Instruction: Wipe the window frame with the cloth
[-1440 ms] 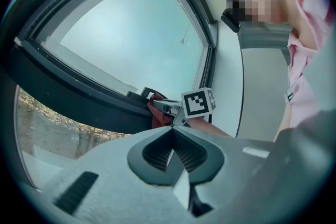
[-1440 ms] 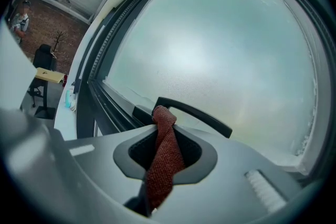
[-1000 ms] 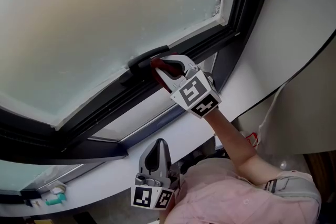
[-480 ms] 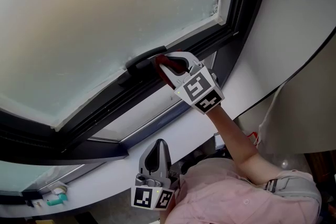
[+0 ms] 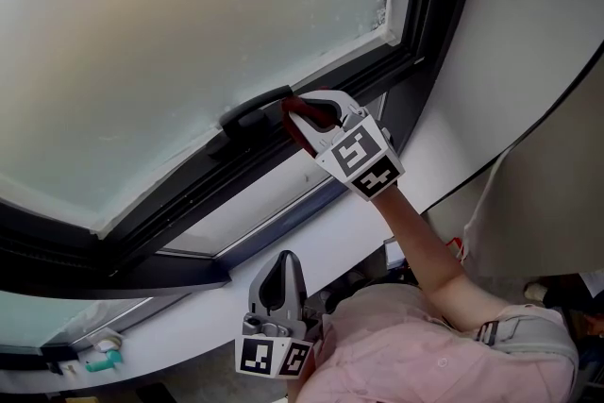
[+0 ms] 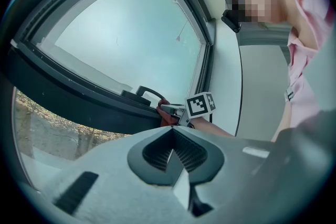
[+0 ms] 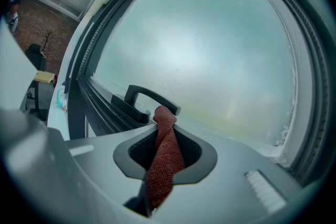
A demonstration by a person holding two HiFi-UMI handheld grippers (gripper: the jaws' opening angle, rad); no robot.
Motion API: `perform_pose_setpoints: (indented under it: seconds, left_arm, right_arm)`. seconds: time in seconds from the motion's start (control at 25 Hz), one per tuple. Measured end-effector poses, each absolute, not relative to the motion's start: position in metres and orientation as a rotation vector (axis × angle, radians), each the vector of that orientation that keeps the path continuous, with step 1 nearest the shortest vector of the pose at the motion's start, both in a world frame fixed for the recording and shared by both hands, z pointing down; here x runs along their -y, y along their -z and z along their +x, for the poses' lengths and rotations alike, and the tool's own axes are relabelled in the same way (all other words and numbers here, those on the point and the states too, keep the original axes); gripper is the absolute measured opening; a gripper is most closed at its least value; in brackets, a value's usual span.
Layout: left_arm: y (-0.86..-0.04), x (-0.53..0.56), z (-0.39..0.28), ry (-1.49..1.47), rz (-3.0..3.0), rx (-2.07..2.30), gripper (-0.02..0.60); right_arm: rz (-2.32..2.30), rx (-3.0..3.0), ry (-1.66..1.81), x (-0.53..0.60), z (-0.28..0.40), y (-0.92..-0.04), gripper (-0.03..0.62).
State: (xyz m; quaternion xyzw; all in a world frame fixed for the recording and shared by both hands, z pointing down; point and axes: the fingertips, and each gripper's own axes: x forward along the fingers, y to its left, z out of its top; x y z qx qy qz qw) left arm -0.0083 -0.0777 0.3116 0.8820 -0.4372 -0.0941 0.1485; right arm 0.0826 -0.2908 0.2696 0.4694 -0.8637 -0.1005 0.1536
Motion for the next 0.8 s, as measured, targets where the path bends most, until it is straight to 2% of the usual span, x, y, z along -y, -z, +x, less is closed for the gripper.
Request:
perform_pose_setpoints:
  seconds: [0.44, 0.8]
  left_arm:
    - [-0.309, 0.084, 0.005, 0.239, 2.572, 1.28, -0.003]
    - [-0.278, 0.118, 0.049, 0.238, 2.763, 1.226, -0.003]
  right_arm:
    - [1.374, 2.471, 0.269, 0.296, 0.107, -0.27, 0.061]
    - [1.388, 2.486, 0.259, 0.302, 0.128, -0.268, 0.061]
